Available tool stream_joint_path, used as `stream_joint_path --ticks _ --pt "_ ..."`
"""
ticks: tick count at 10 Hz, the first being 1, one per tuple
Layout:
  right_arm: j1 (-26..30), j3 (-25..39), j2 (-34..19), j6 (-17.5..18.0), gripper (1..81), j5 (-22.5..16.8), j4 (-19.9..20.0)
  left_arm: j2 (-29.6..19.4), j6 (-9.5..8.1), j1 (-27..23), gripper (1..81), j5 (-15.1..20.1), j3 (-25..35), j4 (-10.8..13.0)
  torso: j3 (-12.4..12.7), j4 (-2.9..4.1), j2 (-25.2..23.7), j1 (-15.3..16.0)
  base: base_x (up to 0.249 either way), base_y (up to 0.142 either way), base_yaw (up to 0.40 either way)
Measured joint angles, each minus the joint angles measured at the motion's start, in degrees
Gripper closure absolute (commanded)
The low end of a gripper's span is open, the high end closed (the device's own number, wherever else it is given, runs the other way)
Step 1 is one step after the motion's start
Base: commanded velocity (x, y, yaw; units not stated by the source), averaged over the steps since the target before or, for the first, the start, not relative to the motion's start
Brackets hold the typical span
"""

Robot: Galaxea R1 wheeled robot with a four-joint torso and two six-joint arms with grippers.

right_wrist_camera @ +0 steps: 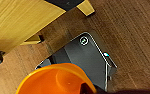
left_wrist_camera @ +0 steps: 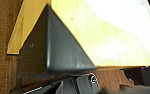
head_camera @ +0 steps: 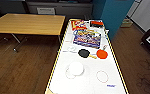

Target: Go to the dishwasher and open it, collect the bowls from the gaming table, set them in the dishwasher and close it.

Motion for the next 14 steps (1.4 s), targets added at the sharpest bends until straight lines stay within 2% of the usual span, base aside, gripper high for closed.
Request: stream_joint_path --ticks 2,4,7,8,9,10,12,14 --pt "-0.3 -0.55 0.0 -0.02 81.1 -0.02 -0.16 -1.52 -0.29 -0.28 1.0 0.87 0.11 -0.18 0.0 0.0 0.0 0.0 0.0 0.0 0.0" --pt "-0.28 -0.61 0.01 0.0 81.1 0.0 -0.16 -1.74 -0.24 2.39 1.0 2.24 -2.15 0.11 0.0 0.0 0.0 0.0 0.0 0.0 0.0" --pt "-0.3 -0.94 1.0 0.0 81.1 -0.07 -0.41 1.26 -0.09 10.72 1.0 3.28 -5.12 4.44 0.0 0.0 0.0 0.0 0.0 0.0 0.0" --pt "-0.3 -0.96 1.49 0.0 81.1 -0.07 -0.68 3.22 -0.07 12.02 1.0 2.93 -5.18 5.85 0.0 0.0 0.0 0.0 0.0 0.0 0.0" --pt "-0.3 -1.02 1.57 0.0 81.1 -0.09 -0.8 3.85 -0.07 12.24 1.0 2.54 -4.66 6.29 0.0 0.0 0.0 0.0 0.0 0.0 0.0" --pt "-0.3 -1.13 1.61 0.0 81.1 -0.05 -0.88 2.45 -0.09 11.59 1.0 2.07 -3.06 6.42 0.0 0.0 0.0 0.0 0.0 0.0 0.0" --pt "-0.3 -1.24 2.27 -0.02 81.1 -0.07 -1.27 -3.69 -0.3 7.85 1.0 2.05 2.58 6.49 0.0 0.0 0.0 0.0 0.0 0.0 0.0" --pt "-0.3 -1.38 2.68 -0.02 81.1 -0.22 -1.65 -8.33 -1.84 2.08 1.0 2.29 7.34 6.49 0.0 0.0 0.0 0.0 0.0 0.0 0.0"
